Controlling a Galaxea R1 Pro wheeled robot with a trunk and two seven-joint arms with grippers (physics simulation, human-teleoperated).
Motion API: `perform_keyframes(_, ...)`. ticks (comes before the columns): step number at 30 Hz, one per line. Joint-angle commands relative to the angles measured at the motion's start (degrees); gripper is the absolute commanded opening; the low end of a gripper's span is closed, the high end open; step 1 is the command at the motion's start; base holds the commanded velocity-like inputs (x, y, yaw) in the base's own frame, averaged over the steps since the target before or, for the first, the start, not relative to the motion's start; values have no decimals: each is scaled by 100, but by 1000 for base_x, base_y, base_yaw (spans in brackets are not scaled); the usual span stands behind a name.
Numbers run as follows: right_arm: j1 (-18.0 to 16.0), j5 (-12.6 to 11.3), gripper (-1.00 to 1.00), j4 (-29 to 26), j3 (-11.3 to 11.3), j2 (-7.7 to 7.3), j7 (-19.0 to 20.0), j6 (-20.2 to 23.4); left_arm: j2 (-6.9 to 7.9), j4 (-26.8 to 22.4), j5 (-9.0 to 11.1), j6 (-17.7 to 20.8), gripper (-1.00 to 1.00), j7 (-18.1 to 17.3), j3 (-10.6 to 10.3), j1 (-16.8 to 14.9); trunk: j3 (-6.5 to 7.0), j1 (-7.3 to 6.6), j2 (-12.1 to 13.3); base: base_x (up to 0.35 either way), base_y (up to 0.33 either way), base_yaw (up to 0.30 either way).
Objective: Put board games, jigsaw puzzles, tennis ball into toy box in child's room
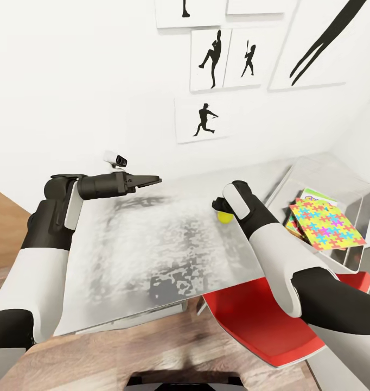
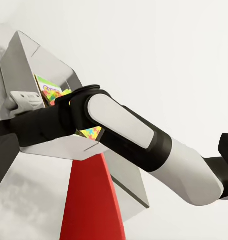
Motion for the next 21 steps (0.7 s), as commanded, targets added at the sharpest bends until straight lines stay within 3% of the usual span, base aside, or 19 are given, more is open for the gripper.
perform_keyframes(1, -3, -64, 100, 0, 25, -4, -57, 9, 2, 0, 12, 59, 100, -10, -1, -3, -8, 3, -10, 0, 0, 0)
perform_keyframes(21, 0, -61, 100, 12, 28, 4, -40, 9, 2, 0, 12, 59, 100, -10, -1, -4, -123, 3, -10, 0, 0, 0)
